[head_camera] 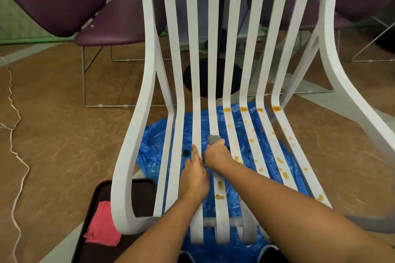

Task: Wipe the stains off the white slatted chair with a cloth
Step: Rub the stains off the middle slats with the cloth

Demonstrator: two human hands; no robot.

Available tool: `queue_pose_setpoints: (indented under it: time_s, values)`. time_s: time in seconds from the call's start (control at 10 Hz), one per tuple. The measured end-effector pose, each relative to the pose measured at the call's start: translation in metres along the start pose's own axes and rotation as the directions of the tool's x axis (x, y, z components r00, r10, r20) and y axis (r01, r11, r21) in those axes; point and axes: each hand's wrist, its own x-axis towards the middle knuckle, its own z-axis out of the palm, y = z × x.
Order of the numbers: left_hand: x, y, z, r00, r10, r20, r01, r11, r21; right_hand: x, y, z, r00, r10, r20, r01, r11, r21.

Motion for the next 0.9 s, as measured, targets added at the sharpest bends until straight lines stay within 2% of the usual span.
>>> queue_pose_setpoints:
  time_s: [0.1,0.2,0.4,0.6,0.8,0.9]
  values:
    - [-0.001,-0.003,0.001,1.0,0.013,-0.014,-0.013,1.0,-0.022,0.021,-0.003,0.0,0.998,-0.006,-0.063,0.023,0.962,0.273]
    - [0.0,-0.002,0.0,1.0,0.019,-0.002,-0.019,1.0,-0.015,0.029,-0.01,-0.009,0.997,-0.017,-0.077,0.038,0.958,0.285]
    - [-0.001,-0.001,-0.003,1.0,0.004,0.014,-0.005,0.999,0.034,0.024,-0.02,-0.01,0.995,0.098,0.035,-0.103,0.967,0.232]
    - [-0.001,0.003,-0.003,1.0,-0.012,0.028,0.012,1.0,0.024,0.002,0.003,0.007,0.997,0.072,0.025,-0.076,0.951,0.299]
    - [0.002,0.004,-0.003,0.999,0.002,0.035,-0.002,1.0,0.02,0.002,0.004,0.004,0.996,-0.078,-0.039,0.084,0.982,0.171]
    - [0.002,0.002,-0.002,1.0,-0.008,0.012,0.008,1.0,0.023,-0.003,-0.017,-0.015,0.99,-0.118,0.076,0.132,0.964,-0.23]
